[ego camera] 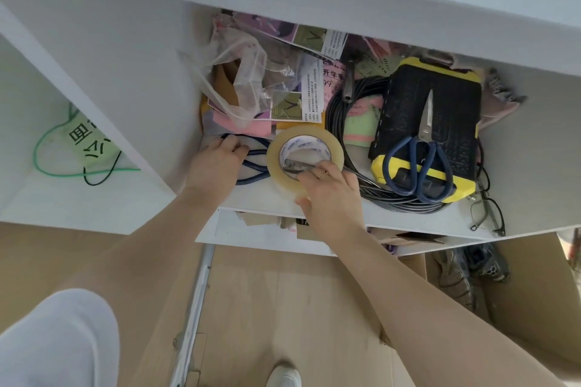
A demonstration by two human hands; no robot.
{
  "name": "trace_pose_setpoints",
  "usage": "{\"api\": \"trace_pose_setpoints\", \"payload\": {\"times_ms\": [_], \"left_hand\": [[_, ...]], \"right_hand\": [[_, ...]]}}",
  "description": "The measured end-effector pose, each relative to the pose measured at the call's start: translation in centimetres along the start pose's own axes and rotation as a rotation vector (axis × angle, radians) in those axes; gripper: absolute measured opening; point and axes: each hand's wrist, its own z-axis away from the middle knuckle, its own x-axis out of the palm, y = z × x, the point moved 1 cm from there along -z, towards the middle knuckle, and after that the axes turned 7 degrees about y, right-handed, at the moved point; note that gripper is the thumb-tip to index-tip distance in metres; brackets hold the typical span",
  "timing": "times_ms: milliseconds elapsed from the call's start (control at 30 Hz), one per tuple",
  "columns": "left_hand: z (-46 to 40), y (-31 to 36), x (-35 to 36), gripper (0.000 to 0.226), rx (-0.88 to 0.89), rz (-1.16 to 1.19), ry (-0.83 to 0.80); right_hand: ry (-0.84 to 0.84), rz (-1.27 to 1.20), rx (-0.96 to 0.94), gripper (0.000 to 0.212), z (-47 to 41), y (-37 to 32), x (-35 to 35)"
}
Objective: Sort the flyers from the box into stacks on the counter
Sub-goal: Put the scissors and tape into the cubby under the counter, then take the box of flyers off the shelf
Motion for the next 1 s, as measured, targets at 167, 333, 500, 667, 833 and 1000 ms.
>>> {"api": "trace_pose_setpoints", "payload": {"times_ms": [167,333,500,667,833,1000], "left_hand": [[0.1,-0.2,0.3,0.047,-0.097,0.112,-0.019],[1.3,-0.5,-0.4,0.048,-0.065,0.210,-0.006],[3.1,-0.1,-2.8,0.044,-0.051,0.203,-0.057],[7.4,0.8,-7.2,0.048,-0.102,0.252,-0.075],[14.8,0.4,-13.9,0.045,-0.172,0.349,-0.110],[24.2,-1.5,-22.4,0.044,-0.452,0.455,-0.009]], "right_hand": [[0.132,0.015,0.027,0.035,-0.1,-0.5,0.0],[0.007,0.015,0.046,0.039,-1.2,-1.3,0.9],[-0.110,-0.003,0.082,0.049,-1.1,-1.7,-0.8],[0.032,-0.136,0.042,0.043,2.4,-2.9,-4.6],[-0.193,-0.193,-0.210,0.034,6.5,-7.5,-9.8],[-0.277,-0.262,-0.424,0.043,8.2,-15.6,-15.6]]}}
